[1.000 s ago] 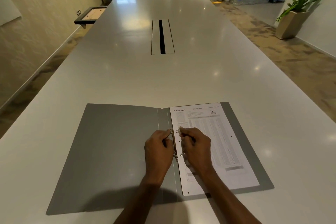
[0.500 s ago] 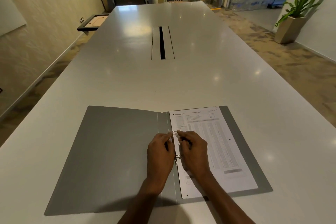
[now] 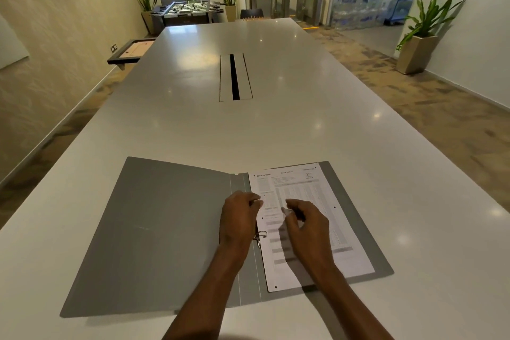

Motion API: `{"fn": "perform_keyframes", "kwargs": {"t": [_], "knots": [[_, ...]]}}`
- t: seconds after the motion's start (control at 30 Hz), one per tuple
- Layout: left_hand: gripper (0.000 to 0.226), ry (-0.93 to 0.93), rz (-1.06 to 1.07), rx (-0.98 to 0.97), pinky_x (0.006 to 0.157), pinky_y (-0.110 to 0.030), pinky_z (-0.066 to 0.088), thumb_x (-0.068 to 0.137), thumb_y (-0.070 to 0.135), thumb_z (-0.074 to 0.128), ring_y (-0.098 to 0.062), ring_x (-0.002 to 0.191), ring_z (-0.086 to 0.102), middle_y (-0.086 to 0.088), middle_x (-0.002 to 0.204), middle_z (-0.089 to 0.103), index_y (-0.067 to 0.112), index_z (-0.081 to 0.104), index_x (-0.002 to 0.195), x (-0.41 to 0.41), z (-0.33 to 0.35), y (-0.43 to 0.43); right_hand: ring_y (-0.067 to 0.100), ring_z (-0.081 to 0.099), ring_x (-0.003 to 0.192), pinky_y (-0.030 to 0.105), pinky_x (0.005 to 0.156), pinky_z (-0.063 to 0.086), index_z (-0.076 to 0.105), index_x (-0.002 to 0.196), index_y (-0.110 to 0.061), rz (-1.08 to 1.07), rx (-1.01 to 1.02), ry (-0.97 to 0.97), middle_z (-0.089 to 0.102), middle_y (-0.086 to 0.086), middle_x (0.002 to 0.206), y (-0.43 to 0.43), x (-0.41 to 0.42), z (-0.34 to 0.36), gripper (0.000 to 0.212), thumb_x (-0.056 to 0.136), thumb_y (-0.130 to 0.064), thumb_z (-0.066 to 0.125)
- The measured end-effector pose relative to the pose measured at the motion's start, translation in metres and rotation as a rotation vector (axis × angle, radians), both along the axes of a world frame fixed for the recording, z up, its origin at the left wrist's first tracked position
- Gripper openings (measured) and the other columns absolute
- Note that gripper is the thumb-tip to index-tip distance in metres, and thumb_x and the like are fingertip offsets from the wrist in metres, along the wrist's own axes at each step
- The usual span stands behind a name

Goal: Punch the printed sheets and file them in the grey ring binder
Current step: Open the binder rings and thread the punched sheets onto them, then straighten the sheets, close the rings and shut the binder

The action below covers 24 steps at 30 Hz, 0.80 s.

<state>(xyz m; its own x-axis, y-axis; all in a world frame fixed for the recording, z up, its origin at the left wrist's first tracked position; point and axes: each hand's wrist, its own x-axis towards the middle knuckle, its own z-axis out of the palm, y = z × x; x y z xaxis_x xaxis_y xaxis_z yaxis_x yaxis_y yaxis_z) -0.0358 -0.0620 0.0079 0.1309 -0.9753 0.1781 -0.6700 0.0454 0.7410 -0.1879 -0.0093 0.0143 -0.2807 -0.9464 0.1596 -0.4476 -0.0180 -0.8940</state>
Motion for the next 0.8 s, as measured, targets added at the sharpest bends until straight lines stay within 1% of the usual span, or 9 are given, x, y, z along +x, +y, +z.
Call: {"fn": "perform_keyframes", "kwargs": {"t": [0.07,0.13,0.23,0.33,0.4,0.53,0.63,0.7,0.8], "knots": [[0.018,-0.014,0.003,0.023,0.071,-0.034,0.062,0.095,0.021,0.072,-0.012,0.073,0.071,-0.004,0.084,0.077,0.014,0.081,0.081,0.001,-0.001,0.000,0.007,0.059,0.108,0.020,0.095,0.048,0.066,0.127,-0.014,-0.052,0.009,0.107,0.067,-0.001,0.122,0.017,-0.014,-0.002,0.030,0.098,-0.011,0.066],[0.030,-0.023,0.035,0.050,0.063,-0.031,0.060,0.095,0.021,0.070,-0.013,0.066,0.069,-0.006,0.077,0.073,0.015,0.071,0.066,0.000,-0.004,0.002,0.018,0.058,0.118,0.028,0.100,0.045,0.065,0.130,-0.012,-0.109,0.006,0.308,0.067,0.005,0.128,0.031,-0.030,-0.007,0.034,0.096,-0.015,0.069],[0.036,0.010,0.069,0.042,0.048,-0.008,0.043,0.097,0.016,0.068,-0.007,0.056,0.058,-0.004,0.071,0.065,0.007,0.066,0.062,-0.006,-0.003,0.011,0.031,0.056,0.127,0.045,0.106,0.047,0.061,0.135,-0.008,-0.208,0.147,0.562,0.063,0.012,0.135,0.050,-0.055,-0.013,0.050,0.092,-0.032,0.071],[0.036,0.044,0.081,0.017,0.049,-0.005,0.041,0.098,0.012,0.066,-0.002,0.052,0.052,-0.002,0.070,0.061,0.005,0.066,0.063,-0.009,-0.003,0.021,0.032,0.059,0.119,0.046,0.098,0.052,0.057,0.131,-0.010,-0.273,0.355,0.739,0.065,0.012,0.128,0.067,-0.076,-0.017,0.064,0.085,-0.052,0.067],[0.031,0.052,0.086,0.016,0.048,-0.004,0.042,0.099,0.013,0.066,0.000,0.054,0.056,-0.003,0.076,0.063,0.006,0.072,0.069,-0.010,-0.005,0.025,0.031,0.059,0.117,0.043,0.093,0.053,0.058,0.129,-0.010,-0.287,0.393,0.798,0.066,0.011,0.126,0.077,-0.083,-0.017,0.065,0.084,-0.057,0.067],[0.022,0.052,0.099,0.012,0.054,-0.003,0.046,0.100,0.017,0.067,-0.001,0.062,0.059,-0.002,0.083,0.062,0.007,0.075,0.083,-0.011,-0.007,0.029,0.029,0.058,0.110,0.038,0.088,0.051,0.061,0.123,-0.011,-0.272,0.400,0.782,0.065,0.011,0.120,0.082,-0.084,-0.011,0.060,0.084,-0.054,0.073],[0.018,0.063,0.109,0.004,0.056,-0.003,0.047,0.100,0.017,0.068,0.000,0.063,0.059,0.002,0.083,0.060,0.007,0.074,0.087,-0.012,-0.007,0.031,0.035,0.058,0.112,0.044,0.093,0.050,0.061,0.131,-0.005,-0.279,0.360,0.574,0.064,0.017,0.120,0.080,-0.091,-0.010,0.060,0.083,-0.033,0.083],[0.018,0.059,0.098,-0.003,0.056,-0.002,0.046,0.100,0.017,0.067,0.000,0.062,0.057,0.000,0.084,0.059,0.006,0.076,0.089,-0.012,-0.006,0.032,0.038,0.061,0.109,0.048,0.093,0.052,0.064,0.129,-0.004,-0.298,0.289,0.416,0.067,0.018,0.115,0.078,-0.099,-0.011,0.048,0.085,-0.015,0.080],[0.018,0.049,0.084,-0.007,0.055,-0.003,0.046,0.100,0.016,0.067,0.000,0.063,0.057,-0.001,0.085,0.059,0.007,0.078,0.091,-0.011,-0.006,0.032,0.031,0.069,0.094,0.047,0.083,0.057,0.073,0.111,-0.011,-0.328,0.203,0.273,0.073,0.007,0.098,0.078,-0.104,-0.007,0.021,0.090,-0.008,0.069]]}}
